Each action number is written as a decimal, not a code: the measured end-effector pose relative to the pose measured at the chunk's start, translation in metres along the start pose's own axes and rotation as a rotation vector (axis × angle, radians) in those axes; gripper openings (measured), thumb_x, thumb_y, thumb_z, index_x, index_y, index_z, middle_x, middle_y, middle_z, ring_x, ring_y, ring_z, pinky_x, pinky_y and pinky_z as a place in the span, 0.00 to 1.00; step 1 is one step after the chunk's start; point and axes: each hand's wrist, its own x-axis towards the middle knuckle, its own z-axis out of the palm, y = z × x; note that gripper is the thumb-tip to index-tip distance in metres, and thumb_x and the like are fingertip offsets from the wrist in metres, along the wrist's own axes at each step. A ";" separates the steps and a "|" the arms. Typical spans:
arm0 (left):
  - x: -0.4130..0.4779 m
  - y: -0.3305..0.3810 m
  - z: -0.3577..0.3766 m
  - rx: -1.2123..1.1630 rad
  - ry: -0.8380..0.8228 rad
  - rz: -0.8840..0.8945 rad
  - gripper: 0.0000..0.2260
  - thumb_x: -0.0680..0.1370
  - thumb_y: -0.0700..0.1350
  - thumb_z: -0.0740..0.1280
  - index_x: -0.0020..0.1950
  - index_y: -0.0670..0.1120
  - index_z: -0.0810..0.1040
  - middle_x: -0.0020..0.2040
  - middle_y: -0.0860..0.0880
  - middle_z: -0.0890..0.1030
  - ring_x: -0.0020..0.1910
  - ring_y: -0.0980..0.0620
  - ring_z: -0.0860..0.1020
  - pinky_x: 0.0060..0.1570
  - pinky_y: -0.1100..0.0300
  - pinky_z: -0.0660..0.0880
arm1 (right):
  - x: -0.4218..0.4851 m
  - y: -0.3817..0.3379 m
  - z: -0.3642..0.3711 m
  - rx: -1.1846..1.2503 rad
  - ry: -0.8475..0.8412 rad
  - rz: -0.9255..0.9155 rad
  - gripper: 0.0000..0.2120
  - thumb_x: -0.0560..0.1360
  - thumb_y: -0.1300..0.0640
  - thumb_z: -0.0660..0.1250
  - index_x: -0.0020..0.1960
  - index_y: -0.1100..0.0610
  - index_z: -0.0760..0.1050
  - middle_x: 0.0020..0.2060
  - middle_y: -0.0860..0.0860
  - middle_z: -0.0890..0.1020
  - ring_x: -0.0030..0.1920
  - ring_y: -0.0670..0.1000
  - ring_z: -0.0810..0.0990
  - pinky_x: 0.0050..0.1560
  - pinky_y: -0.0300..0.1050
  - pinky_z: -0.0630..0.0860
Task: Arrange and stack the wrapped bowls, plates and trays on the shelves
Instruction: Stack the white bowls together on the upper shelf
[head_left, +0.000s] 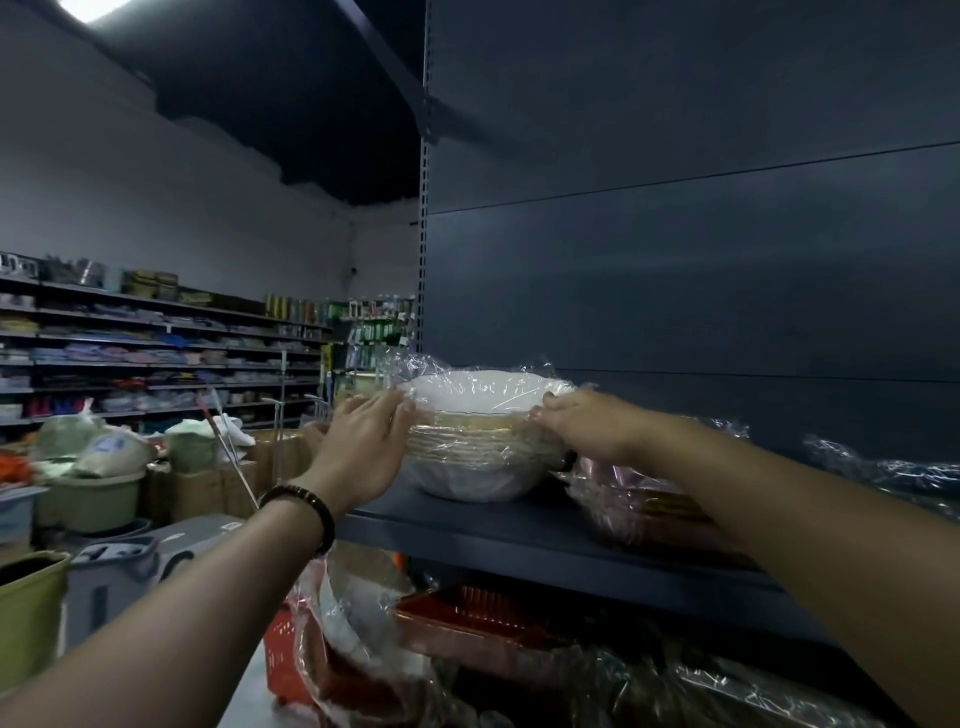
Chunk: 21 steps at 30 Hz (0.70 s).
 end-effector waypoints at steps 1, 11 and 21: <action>0.001 -0.001 0.000 0.034 -0.018 0.014 0.22 0.86 0.57 0.45 0.59 0.50 0.77 0.60 0.50 0.83 0.66 0.47 0.78 0.75 0.50 0.59 | 0.001 -0.001 -0.001 -0.003 -0.020 0.014 0.21 0.86 0.44 0.58 0.67 0.59 0.79 0.62 0.60 0.83 0.64 0.65 0.81 0.62 0.55 0.78; -0.012 0.006 -0.012 -0.121 -0.147 -0.160 0.29 0.85 0.65 0.49 0.82 0.53 0.68 0.82 0.51 0.68 0.84 0.46 0.61 0.81 0.39 0.55 | -0.015 -0.008 -0.017 -0.230 -0.026 -0.025 0.21 0.87 0.42 0.51 0.71 0.48 0.76 0.69 0.52 0.77 0.56 0.57 0.83 0.58 0.49 0.78; -0.129 0.094 -0.018 -0.536 0.284 -0.131 0.09 0.82 0.43 0.69 0.61 0.53 0.78 0.57 0.56 0.81 0.57 0.59 0.80 0.58 0.51 0.81 | -0.136 0.001 -0.020 -0.127 0.433 -0.321 0.07 0.79 0.46 0.70 0.54 0.47 0.82 0.47 0.39 0.85 0.50 0.39 0.81 0.48 0.32 0.72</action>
